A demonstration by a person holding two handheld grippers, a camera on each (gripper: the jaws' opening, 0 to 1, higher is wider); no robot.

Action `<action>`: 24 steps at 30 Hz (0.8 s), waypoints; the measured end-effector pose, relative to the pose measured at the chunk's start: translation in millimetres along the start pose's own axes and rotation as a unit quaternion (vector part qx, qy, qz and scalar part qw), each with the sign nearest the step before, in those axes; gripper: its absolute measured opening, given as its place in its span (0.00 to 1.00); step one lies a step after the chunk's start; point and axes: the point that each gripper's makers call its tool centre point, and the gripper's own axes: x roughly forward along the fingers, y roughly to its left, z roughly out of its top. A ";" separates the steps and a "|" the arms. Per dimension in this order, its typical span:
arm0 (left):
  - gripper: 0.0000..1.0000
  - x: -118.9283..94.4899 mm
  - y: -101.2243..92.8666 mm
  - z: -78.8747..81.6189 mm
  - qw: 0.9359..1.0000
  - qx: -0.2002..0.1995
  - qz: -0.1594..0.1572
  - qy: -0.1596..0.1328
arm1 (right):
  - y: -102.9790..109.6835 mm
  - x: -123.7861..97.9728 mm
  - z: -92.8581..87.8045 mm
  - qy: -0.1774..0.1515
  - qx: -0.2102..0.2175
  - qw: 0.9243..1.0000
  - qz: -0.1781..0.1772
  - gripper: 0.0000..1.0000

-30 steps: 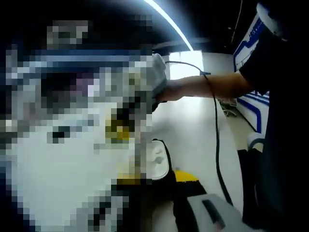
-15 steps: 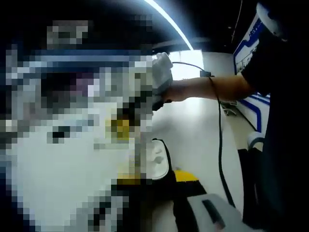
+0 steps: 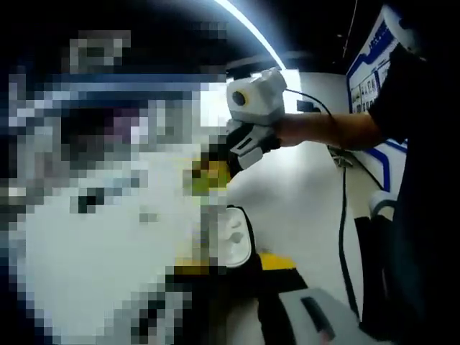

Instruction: Pick up the earbuds from the table and place the earbuds into the earbud case

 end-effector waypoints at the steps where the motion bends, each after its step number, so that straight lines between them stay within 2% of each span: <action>1: 0.24 -0.1 -0.1 0.0 1.000 0.001 0.000 0.001 | 3.5 -2.5 1.9 -0.004 0.003 1.000 0.002 0.10; 11: 0.24 0.2 -1.4 1.0 1.000 0.011 0.000 0.005 | 20.3 -23.5 19.1 -0.039 0.048 0.998 0.020 0.10; 21: 0.24 0.9 -2.0 2.0 1.000 0.023 -0.002 0.009 | 39.5 -30.0 37.9 -0.056 0.091 0.993 0.057 0.09; 24: 0.24 0.8 -1.5 1.9 1.000 0.022 -0.002 0.008 | 51.4 -29.2 43.5 -0.056 0.111 0.989 0.083 0.09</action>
